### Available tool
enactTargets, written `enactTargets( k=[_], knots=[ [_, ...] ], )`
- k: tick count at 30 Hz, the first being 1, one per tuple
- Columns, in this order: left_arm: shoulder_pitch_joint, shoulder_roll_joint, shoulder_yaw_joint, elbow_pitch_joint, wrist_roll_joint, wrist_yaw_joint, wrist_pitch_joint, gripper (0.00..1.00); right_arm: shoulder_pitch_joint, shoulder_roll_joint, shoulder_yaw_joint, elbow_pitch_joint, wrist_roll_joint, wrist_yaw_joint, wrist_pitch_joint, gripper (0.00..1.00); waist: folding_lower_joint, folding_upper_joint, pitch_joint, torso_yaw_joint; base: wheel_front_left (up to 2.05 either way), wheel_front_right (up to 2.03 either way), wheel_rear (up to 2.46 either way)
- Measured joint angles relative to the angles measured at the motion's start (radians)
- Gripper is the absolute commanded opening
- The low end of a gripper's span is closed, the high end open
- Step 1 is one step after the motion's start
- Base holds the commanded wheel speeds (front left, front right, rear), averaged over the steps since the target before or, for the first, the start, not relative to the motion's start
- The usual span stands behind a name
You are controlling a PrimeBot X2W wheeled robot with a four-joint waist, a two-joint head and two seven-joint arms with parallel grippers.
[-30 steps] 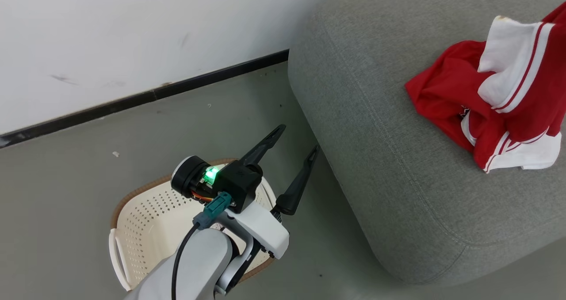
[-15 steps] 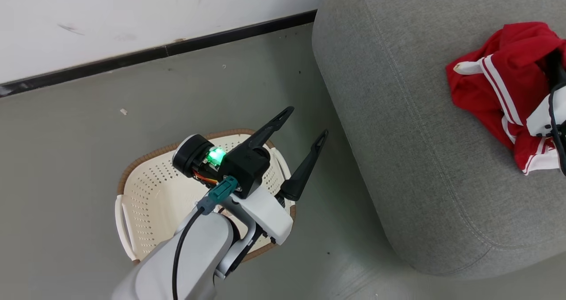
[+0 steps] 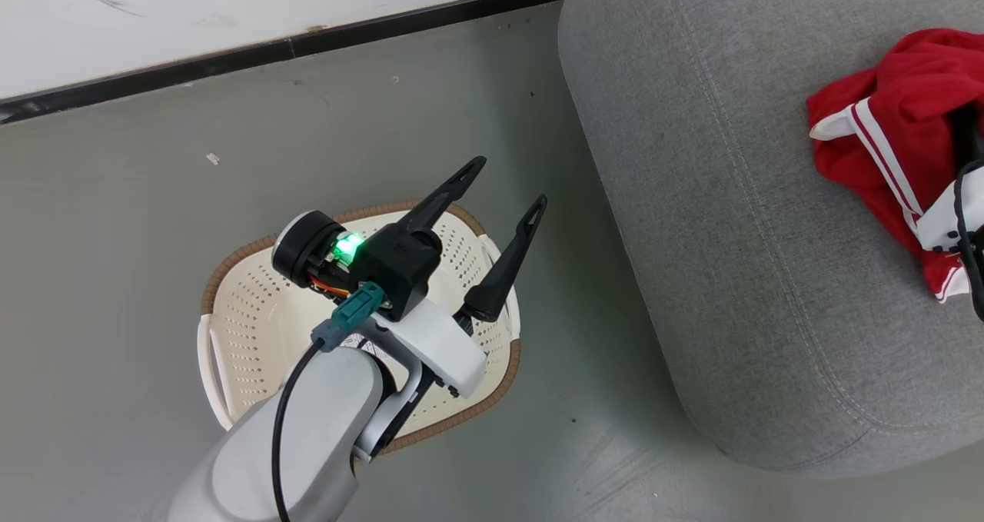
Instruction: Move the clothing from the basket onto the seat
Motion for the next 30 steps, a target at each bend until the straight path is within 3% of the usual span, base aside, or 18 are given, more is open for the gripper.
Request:
enactTargets(
  k=[3,4,12,30],
  knots=[
    [-0.001,0.003,0.016,0.006,-0.005,0.000,-0.009,1.00,0.000,0.001,-0.009,-0.007,0.000,0.000,0.000,0.49,0.0000,0.0000,-0.004,-0.005,0.00,0.00,0.00],
    [-0.001,0.003,0.020,0.009,-0.007,0.001,-0.012,1.00,0.002,0.001,-0.012,-0.022,0.000,0.000,0.000,1.00,0.0000,0.0000,-0.006,-0.006,0.00,0.00,0.00],
    [0.002,0.021,0.050,0.042,-0.018,0.010,-0.027,1.00,0.027,0.002,-0.042,-0.141,0.003,0.000,0.000,1.00,0.0000,0.0000,-0.028,-0.022,0.00,0.00,0.00],
    [0.074,0.030,0.131,0.105,-0.072,0.046,-0.099,1.00,0.248,0.053,-0.067,-0.317,0.018,0.000,0.000,1.00,0.0000,0.0000,-0.118,-0.052,0.00,0.00,0.00]
  ],
)
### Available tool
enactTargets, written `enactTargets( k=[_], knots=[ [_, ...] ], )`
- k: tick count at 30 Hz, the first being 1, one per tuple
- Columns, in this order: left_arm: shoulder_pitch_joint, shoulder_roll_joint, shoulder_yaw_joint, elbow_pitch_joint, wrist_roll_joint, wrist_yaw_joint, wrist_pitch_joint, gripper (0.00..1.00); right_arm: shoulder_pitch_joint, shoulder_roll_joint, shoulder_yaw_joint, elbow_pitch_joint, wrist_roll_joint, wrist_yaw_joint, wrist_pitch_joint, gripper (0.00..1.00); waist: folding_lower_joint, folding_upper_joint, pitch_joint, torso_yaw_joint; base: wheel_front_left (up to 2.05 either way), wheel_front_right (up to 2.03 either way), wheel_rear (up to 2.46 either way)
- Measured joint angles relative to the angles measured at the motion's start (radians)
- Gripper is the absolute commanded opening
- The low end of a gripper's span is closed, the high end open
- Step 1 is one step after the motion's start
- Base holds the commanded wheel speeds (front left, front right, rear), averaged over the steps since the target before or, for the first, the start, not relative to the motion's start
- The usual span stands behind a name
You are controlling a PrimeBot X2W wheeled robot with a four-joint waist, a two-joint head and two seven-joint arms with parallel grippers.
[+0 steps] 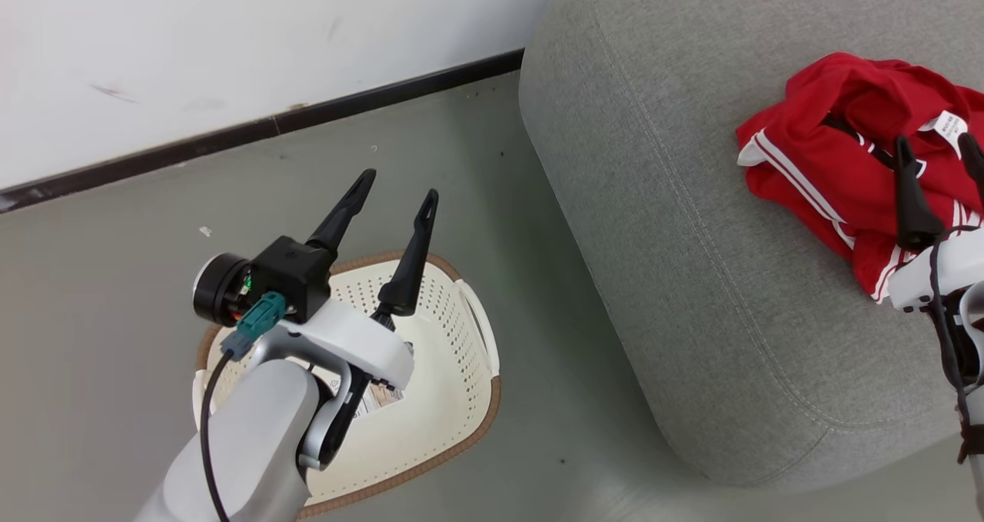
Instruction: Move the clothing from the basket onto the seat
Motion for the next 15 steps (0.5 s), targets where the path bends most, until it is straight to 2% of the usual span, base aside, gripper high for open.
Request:
enactTargets(
  k=[8,15],
  knots=[
    [0.071,0.021,0.062,0.022,-0.015,0.044,-0.033,1.00,0.040,0.039,0.016,-0.120,0.003,0.000,0.000,1.00,0.0000,0.0000,-0.054,0.009,0.00,0.00,0.00],
    [0.146,0.038,0.134,0.026,-0.023,0.092,-0.052,1.00,0.091,0.083,0.055,-0.176,0.017,0.000,-0.005,1.00,0.0000,0.0000,-0.103,0.033,0.00,0.00,0.00]
  ],
)
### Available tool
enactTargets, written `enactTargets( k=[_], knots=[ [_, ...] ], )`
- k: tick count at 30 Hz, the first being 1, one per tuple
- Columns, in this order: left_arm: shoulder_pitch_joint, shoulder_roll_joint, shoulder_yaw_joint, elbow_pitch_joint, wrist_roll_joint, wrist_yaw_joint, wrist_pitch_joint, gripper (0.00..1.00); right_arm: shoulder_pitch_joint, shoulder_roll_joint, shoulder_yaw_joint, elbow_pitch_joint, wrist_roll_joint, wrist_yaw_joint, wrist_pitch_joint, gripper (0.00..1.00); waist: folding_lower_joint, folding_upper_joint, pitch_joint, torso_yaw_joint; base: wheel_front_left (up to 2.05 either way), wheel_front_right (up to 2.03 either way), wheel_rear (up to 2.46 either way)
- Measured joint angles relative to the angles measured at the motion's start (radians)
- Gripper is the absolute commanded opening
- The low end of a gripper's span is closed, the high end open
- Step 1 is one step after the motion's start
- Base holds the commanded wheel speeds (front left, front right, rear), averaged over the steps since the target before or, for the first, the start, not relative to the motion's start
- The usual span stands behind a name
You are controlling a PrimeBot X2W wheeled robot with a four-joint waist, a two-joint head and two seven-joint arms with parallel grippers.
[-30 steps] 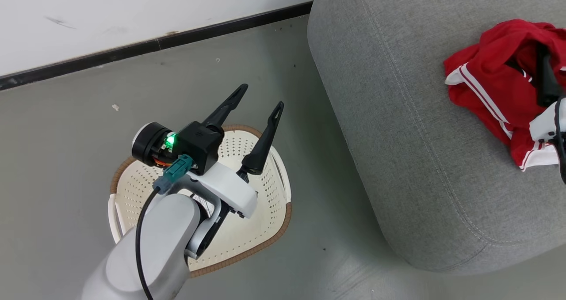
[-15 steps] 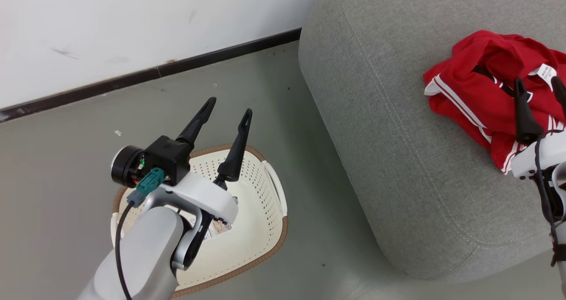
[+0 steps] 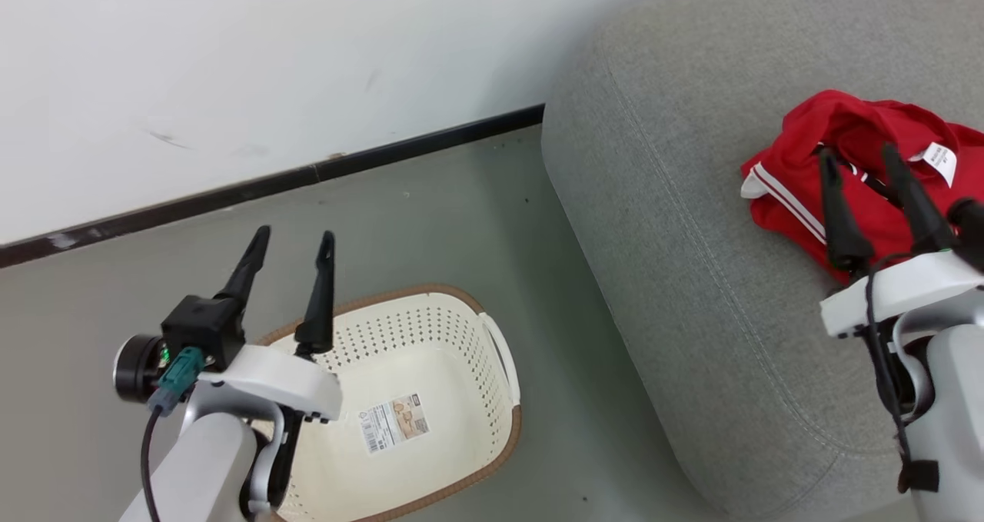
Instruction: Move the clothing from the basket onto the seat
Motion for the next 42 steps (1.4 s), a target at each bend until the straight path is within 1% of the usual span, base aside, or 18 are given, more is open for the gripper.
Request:
enactTargets(
  k=[5,11,15,20,26,29,37,42],
  knots=[
    [0.057,0.018,0.054,0.001,-0.001,0.042,-0.008,1.00,0.036,0.021,0.030,-0.036,-0.011,0.000,0.000,1.00,0.0000,0.0000,-0.035,0.025,0.00,0.00,0.00],
    [0.126,0.018,0.105,-0.002,-0.002,0.079,-0.009,1.00,0.081,0.073,0.057,-0.057,-0.033,0.000,0.000,1.00,0.0000,0.0000,-0.078,0.058,0.00,0.00,0.00],
    [0.175,0.020,0.134,-0.006,-0.001,0.102,-0.009,1.00,0.121,0.080,0.092,-0.070,-0.059,0.000,-0.002,1.00,0.0000,0.0000,-0.107,0.080,0.00,0.00,0.00],
    [0.238,0.015,0.177,-0.033,-0.001,0.119,-0.009,1.00,0.166,0.082,0.091,-0.102,-0.098,0.000,-0.002,1.00,0.0000,0.0000,-0.142,0.108,0.00,0.00,0.00],
    [0.289,-0.002,0.214,-0.063,0.002,0.132,-0.009,1.00,0.234,0.089,0.093,-0.138,-0.148,0.000,-0.003,1.00,0.0000,0.0000,-0.181,0.140,0.00,0.00,0.00],
    [0.307,-0.005,0.222,-0.075,0.006,0.132,-0.009,1.00,0.271,0.098,0.086,-0.155,-0.157,0.000,-0.003,1.00,0.0000,0.0000,-0.198,0.155,0.00,0.00,0.00],
    [0.379,-0.004,0.222,-0.084,0.018,0.125,-0.009,1.00,0.370,0.113,0.049,-0.187,-0.159,0.000,-0.003,1.00,0.0000,0.0000,-0.239,0.192,0.00,0.00,0.00],
    [0.398,-0.003,0.216,-0.078,0.018,0.111,-0.009,1.00,0.416,0.122,0.026,-0.202,-0.162,0.000,-0.003,1.00,0.0000,0.0000,-0.259,0.211,0.00,0.00,0.00]
  ],
)
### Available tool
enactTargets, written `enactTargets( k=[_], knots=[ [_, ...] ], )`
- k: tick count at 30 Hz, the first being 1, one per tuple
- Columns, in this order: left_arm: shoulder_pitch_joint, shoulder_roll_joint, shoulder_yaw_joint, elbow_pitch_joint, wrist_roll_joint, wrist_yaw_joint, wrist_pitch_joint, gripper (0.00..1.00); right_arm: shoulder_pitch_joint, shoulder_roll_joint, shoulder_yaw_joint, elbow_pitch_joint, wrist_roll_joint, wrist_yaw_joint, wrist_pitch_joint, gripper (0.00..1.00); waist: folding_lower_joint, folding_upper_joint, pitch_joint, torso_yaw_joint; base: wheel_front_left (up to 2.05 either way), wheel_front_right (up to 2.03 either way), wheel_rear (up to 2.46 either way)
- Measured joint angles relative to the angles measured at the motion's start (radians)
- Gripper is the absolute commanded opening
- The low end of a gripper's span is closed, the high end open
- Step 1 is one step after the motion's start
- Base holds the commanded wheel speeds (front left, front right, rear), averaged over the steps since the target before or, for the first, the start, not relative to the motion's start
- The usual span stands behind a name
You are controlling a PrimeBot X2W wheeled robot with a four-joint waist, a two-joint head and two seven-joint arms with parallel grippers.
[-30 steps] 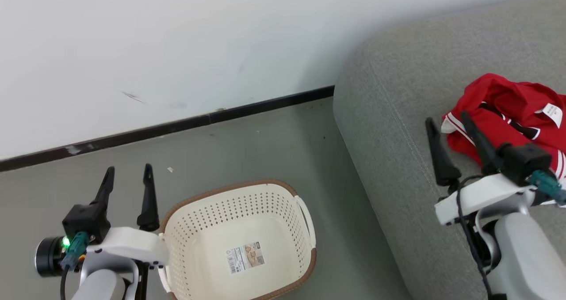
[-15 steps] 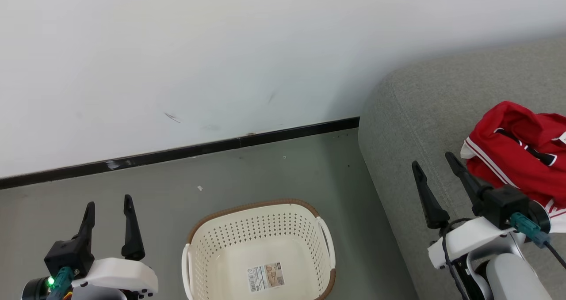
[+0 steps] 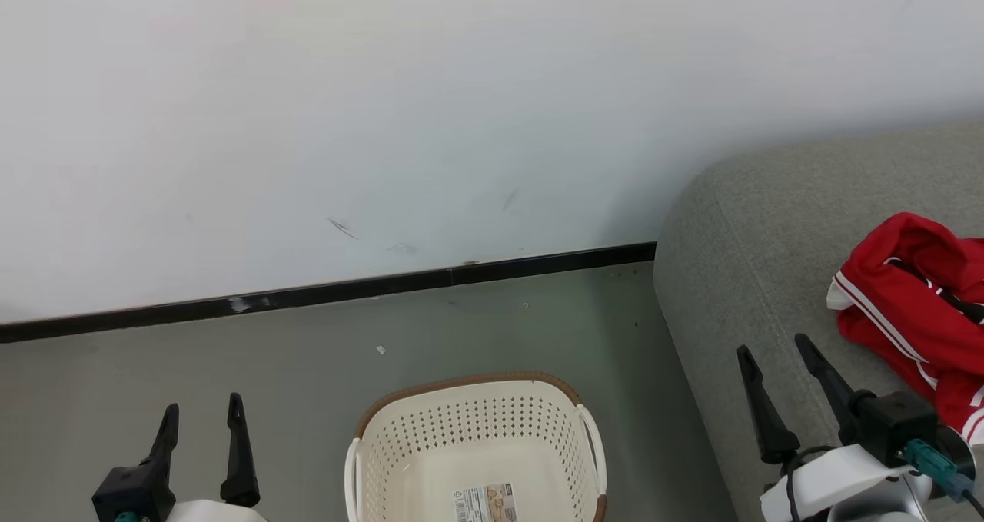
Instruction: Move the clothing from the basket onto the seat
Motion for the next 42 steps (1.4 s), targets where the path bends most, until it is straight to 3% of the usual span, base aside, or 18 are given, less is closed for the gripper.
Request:
enactTargets(
  k=[34,35,42],
  knots=[
    [0.008,0.001,0.023,-0.012,0.012,-0.017,0.000,1.00,0.081,0.004,0.003,-0.086,0.049,0.000,0.000,1.00,0.0000,0.0000,-0.009,0.024,0.00,0.00,0.00],
    [0.008,0.000,0.024,-0.011,0.012,-0.017,0.000,0.00,0.087,0.004,0.004,-0.082,0.049,0.000,0.000,0.00,0.0000,0.0000,-0.009,0.024,0.00,0.00,0.00],
    [0.042,-0.043,0.009,0.035,-0.005,-0.020,0.006,0.00,0.126,0.017,0.013,-0.028,0.059,-0.001,0.001,0.00,0.0000,0.0000,-0.008,0.024,0.00,0.00,0.00]
  ],
)
